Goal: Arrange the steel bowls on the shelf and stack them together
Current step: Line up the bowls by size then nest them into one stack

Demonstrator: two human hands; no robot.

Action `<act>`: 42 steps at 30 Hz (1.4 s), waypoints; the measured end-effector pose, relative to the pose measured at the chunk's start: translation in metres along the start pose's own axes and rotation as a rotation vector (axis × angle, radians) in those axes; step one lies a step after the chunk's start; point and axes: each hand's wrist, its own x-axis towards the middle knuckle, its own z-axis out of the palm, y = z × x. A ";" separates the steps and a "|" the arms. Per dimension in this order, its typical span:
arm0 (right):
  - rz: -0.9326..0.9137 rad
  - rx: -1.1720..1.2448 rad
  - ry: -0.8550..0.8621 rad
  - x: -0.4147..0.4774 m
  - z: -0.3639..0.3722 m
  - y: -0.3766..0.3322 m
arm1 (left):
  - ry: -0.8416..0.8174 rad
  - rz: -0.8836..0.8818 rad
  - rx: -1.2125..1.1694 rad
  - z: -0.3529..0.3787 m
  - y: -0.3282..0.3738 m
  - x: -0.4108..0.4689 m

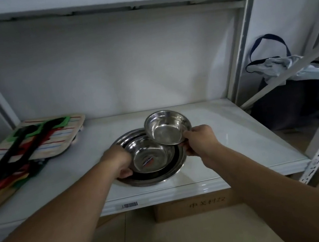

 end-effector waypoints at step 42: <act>-0.142 -0.979 -0.099 0.066 0.047 0.019 | 0.165 0.202 0.546 -0.008 -0.014 0.053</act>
